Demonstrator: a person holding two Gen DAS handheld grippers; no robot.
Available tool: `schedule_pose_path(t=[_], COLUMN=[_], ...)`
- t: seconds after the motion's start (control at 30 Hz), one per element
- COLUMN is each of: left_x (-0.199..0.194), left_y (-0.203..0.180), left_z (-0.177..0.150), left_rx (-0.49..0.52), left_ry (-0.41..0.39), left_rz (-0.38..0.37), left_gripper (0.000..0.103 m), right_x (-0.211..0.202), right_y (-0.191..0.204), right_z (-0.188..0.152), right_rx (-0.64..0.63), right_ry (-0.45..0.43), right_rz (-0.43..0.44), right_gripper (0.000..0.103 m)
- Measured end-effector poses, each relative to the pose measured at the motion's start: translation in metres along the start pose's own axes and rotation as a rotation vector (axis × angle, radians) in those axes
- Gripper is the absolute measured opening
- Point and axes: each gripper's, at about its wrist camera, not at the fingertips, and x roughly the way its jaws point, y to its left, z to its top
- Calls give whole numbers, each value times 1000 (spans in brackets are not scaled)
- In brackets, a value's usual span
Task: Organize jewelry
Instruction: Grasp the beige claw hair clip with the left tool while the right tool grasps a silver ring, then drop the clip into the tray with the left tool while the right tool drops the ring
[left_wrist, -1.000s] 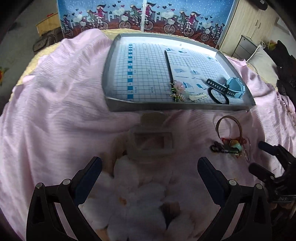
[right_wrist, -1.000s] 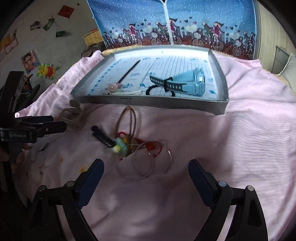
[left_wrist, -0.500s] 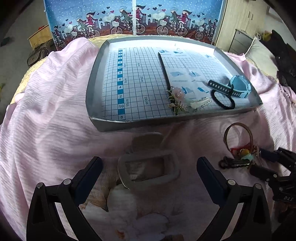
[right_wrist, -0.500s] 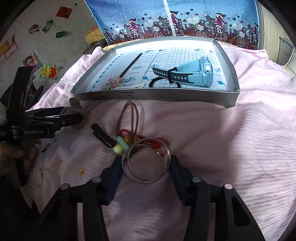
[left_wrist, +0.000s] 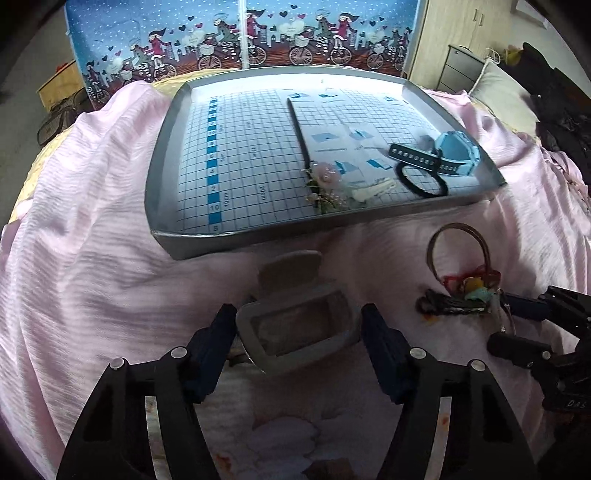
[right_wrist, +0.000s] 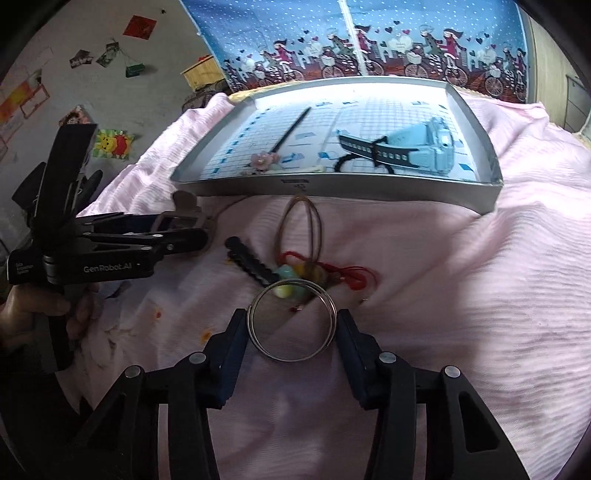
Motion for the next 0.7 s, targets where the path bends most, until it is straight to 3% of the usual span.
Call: schedule_pose_path(t=[0.2,0.57,0.7], left_x=[-6,-12,-15], left_y=[-10,-15,-19], left_z=[1,1,0], left_rx=[-6,-25,-12], left_ry=[11,-5,-25], left_rz=[-88,-144,-157], left_gripper=[62,62,62], right_x=[0,-21,-21], right_y=[8,4,3], right_z=[0,7,8], right_rx=[-34,-17,-14], right_ry=[-9,-130,-138], right_rz=[-5,-12,-17], right_gripper=[45,43,43])
